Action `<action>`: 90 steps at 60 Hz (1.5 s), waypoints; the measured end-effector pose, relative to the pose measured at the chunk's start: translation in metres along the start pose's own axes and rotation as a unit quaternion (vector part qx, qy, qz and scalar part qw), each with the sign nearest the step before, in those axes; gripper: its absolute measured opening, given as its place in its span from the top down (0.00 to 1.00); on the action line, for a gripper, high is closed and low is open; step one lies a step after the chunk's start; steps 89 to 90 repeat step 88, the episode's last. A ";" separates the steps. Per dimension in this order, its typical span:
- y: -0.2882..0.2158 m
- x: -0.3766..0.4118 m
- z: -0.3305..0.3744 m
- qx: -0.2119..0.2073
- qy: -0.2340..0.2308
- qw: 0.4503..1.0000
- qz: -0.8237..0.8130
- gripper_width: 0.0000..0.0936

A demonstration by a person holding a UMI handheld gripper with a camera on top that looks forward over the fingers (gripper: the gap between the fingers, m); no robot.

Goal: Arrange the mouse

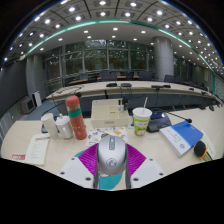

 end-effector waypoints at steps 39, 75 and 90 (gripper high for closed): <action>0.104 0.073 -0.043 0.102 -0.015 0.994 0.040 0.09; 0.092 0.073 0.269 0.035 -0.016 0.998 0.055 0.08; 0.094 0.069 0.312 0.013 -0.018 0.998 0.053 0.09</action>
Point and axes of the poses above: the point between the fingertips, and its own axes, seen from behind it with the camera up: x to the left, y down, z backward, against the way the camera looks, the point moved 2 cm from there along z, backward, against the way the camera looks, and after that the axes turned 3 degrees about -z, right-handed, at the moved point
